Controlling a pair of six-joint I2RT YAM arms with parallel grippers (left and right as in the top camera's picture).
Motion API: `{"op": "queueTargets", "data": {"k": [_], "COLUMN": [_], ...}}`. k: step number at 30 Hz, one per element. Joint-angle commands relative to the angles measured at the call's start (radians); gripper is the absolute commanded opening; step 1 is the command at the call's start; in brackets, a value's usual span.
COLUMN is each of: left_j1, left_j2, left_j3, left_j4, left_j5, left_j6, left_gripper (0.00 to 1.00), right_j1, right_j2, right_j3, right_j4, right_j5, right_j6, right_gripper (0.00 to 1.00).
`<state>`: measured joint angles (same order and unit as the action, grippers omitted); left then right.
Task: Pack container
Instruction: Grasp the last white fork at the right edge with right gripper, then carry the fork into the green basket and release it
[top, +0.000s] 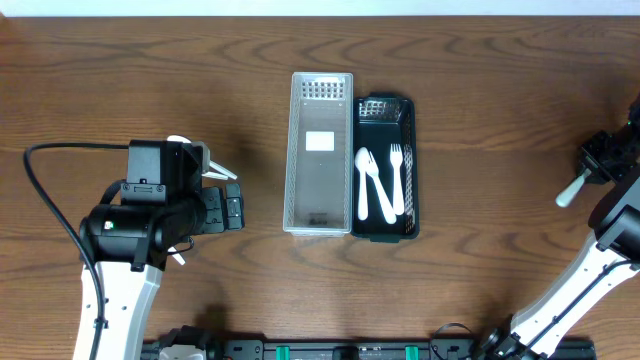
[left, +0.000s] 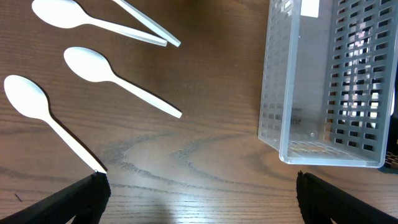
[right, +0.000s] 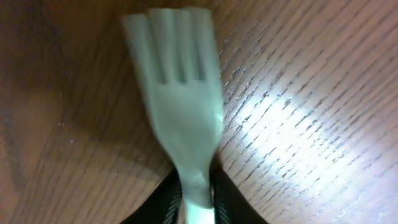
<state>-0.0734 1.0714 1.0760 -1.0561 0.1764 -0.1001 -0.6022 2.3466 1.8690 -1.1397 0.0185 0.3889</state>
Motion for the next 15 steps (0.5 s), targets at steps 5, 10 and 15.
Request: {"op": "queueTargets", "data": {"k": [5, 10, 15], "left_j1": [0.005, 0.005, 0.005], "left_j2": [-0.003, -0.003, -0.003], "left_j3": [0.014, 0.014, 0.014], "left_j4": [-0.006, -0.006, -0.005], "left_j5": [-0.008, -0.009, -0.009], "left_j6": [0.013, 0.013, 0.013], "left_gripper": [0.98, 0.98, 0.98], "right_j1": [-0.006, 0.007, 0.073], "right_j2": [0.023, 0.018, -0.057], "right_j3": [-0.006, -0.005, -0.005], "right_j4": [-0.003, -0.013, -0.016], "right_j5": [0.015, 0.015, 0.021], "right_j6": [-0.006, -0.014, -0.047], "right_gripper": [0.02, 0.01, 0.01]}}
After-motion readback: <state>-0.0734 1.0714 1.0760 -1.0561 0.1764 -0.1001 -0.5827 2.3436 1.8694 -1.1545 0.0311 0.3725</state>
